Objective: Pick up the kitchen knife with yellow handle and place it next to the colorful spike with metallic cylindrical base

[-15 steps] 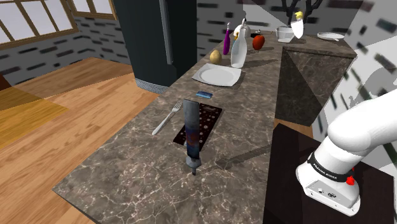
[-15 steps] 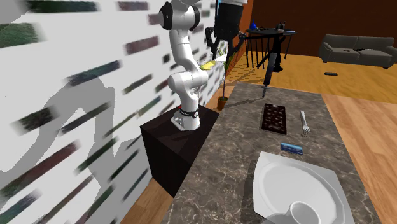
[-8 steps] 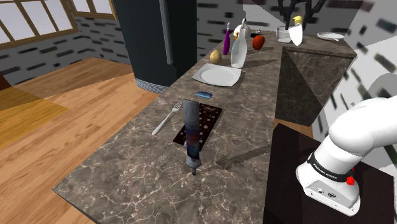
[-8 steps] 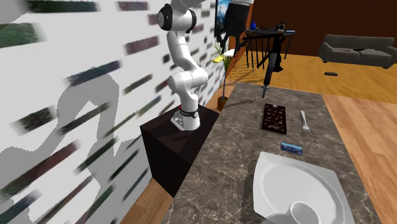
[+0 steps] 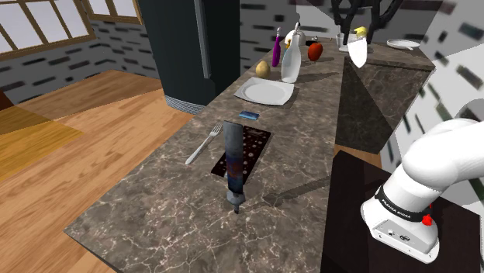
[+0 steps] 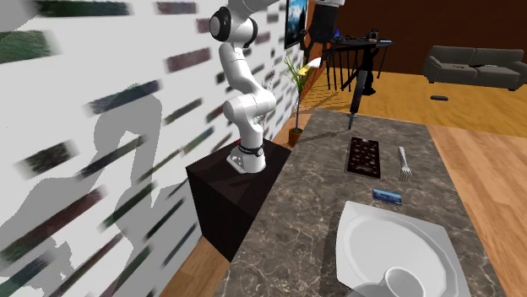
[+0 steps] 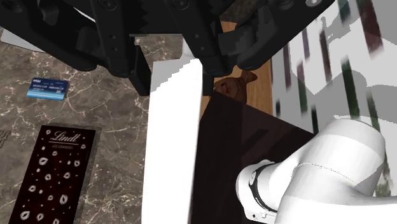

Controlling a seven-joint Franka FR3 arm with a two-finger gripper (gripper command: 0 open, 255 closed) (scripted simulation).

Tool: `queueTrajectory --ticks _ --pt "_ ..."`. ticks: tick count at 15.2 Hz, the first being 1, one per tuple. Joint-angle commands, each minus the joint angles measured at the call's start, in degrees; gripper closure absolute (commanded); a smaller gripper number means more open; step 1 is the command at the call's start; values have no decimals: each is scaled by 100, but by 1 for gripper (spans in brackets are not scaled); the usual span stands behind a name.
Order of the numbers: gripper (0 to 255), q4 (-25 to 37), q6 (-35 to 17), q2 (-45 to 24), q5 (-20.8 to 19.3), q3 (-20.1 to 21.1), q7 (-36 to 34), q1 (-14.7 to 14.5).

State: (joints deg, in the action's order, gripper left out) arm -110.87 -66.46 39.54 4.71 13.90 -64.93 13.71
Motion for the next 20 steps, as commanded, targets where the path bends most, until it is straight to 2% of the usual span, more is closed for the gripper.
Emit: queueTrajectory --ticks 1,14,19,20 --pt "255 70 78 26 201 239 -299 -39" --pt "255 786 320 -89 1446 1878 -2247 -119" --pt "255 1331 309 -394 1820 2660 -3074 5" --pt "255 1575 289 -550 1925 2995 -3399 86"
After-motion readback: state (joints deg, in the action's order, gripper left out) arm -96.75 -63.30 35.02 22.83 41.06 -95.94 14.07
